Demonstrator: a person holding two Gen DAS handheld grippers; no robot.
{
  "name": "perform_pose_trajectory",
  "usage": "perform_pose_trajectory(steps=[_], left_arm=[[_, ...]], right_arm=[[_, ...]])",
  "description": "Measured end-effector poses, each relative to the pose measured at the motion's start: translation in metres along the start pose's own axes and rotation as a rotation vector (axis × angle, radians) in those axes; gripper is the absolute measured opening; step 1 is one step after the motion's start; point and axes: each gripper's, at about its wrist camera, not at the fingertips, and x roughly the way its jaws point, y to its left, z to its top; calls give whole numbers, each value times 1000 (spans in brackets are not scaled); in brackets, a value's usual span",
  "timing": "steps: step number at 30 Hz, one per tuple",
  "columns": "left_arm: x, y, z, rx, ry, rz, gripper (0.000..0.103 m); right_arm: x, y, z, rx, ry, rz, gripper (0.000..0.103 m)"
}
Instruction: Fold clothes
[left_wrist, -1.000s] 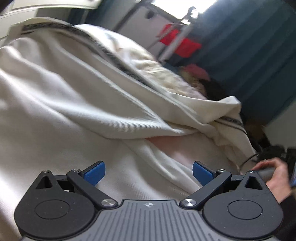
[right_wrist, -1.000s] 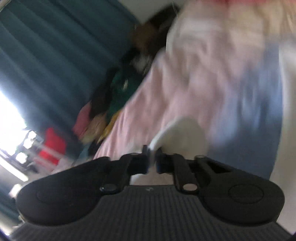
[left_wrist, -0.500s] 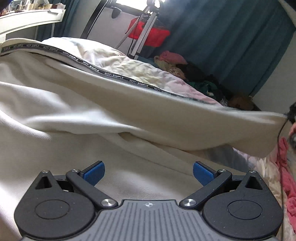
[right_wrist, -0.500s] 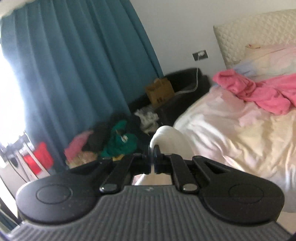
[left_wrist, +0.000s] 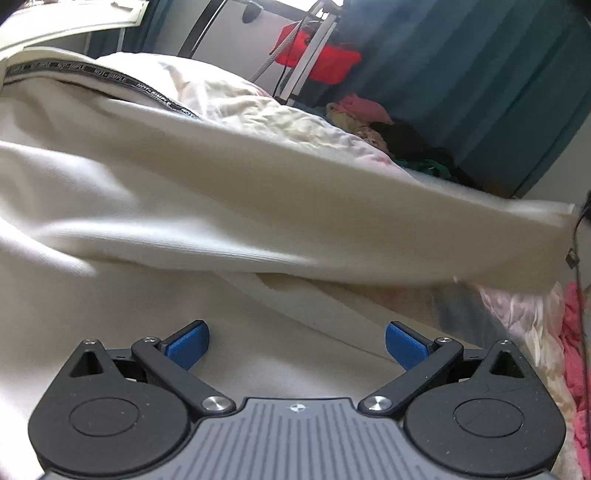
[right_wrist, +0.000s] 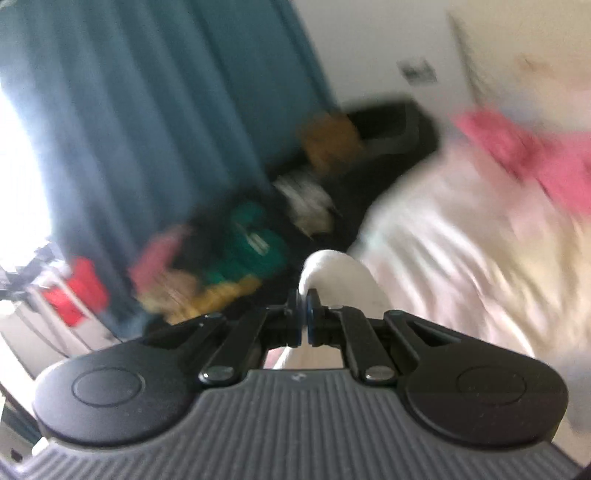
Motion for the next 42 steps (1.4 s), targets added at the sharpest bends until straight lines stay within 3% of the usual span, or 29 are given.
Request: perform_pose_trajectory(steps=[3,6,10,13,15,23,26,28,35,36,37,39,40,42], left_arm=[[0,-3,-4,29,-1,8,103],[-5,-8,-11,61,-8,3,103],[-10,-14,-17,95,-22,15,103],[-13,-21,-17,143,-43,44,103],[-16,-26,-16,188,-64,69,103],[-25,-39,-7,267,-112,113,103],[-33,-44,-9,286,-117,90,103],[-37,-48,-12,307,-130,89,103],[-46,-56,-16,354,-187,111,103],[-48,-56,-17,356,-192,115,103],[-51,-56,-18,358,-198,119,103],[-58,-56,-20,361,-208,127,103],[-62,-56,-21,361,-214,130,103],[-73,-57,-24,361,-227,129,103]], right_arm=[[-17,-10,-2,-65,-65,9,5],[-8,-64,-36,-48,6,-52,6],[12,-161,-113,33,173,-170,6],[17,-210,-158,56,255,-203,6],[17,-217,-168,29,273,-188,5],[8,-224,-157,32,236,-137,6],[17,-224,-171,-40,276,-160,5],[10,-215,-173,-76,258,-171,6],[-20,-191,-171,-251,283,-138,10],[-29,-186,-170,-276,290,-111,16],[-40,-181,-170,-297,303,-73,38],[-64,-170,-170,-329,313,10,70],[-80,-161,-170,-347,300,52,76],[-114,-141,-169,-374,286,148,76]])
